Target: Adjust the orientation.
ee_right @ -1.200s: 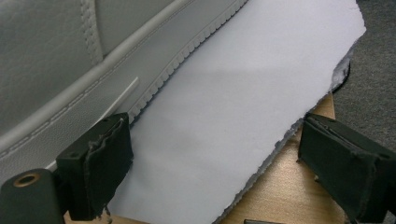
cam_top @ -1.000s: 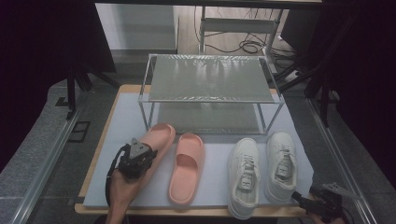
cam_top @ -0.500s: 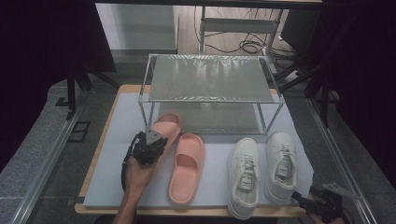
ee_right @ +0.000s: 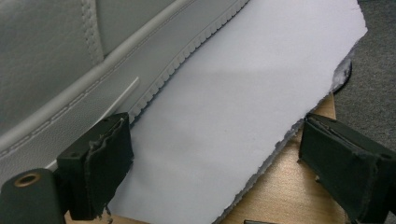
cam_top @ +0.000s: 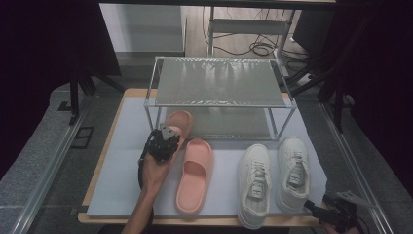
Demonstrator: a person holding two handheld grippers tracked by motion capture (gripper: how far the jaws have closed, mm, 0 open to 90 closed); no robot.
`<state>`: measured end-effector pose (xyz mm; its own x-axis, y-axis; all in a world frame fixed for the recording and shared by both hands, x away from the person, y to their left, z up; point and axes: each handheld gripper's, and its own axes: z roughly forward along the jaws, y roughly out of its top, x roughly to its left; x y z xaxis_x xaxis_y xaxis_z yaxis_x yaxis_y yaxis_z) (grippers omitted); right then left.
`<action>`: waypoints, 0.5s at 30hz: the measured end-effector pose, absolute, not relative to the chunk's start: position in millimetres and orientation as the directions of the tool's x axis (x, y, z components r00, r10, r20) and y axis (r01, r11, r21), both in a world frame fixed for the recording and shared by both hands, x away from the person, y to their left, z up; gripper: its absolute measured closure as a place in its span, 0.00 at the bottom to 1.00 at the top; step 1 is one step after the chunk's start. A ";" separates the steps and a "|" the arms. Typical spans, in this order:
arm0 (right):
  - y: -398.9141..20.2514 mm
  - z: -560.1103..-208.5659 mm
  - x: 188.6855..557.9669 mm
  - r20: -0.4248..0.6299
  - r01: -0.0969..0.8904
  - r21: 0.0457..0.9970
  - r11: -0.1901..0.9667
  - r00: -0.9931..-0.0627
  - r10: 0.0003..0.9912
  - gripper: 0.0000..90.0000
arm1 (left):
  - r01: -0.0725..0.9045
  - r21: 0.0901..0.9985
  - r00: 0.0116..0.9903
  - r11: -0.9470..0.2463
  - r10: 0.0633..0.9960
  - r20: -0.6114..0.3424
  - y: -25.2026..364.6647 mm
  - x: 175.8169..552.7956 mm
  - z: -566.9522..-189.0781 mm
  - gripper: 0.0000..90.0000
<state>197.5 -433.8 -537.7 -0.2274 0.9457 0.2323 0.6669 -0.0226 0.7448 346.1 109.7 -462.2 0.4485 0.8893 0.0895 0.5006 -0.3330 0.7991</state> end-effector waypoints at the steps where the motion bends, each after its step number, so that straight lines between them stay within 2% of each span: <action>1: -433.8 -537.7 197.5 0.232 0.667 0.745 -0.023 -0.228 0.946 0.10 | 0.504 0.797 0.444 -0.333 0.892 0.091 107.4 350.3 -464.1 0.92; 13: -433.8 -538.0 197.8 0.232 0.664 0.747 -0.023 -0.229 0.945 0.11 | 0.531 0.774 0.449 -0.345 0.889 0.089 95.6 366.9 -479.2 0.91; 15: -433.8 -537.9 197.7 0.232 0.665 0.747 -0.022 -0.229 0.945 0.11 | 0.532 0.772 0.452 -0.349 0.887 0.090 94.9 366.6 -479.1 0.86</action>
<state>197.7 -433.8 -537.9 -0.2290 0.9453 0.2322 0.6646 -0.0224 0.7469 366.6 94.9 -479.1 0.4521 0.8874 0.0901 0.5317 -0.3493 0.7716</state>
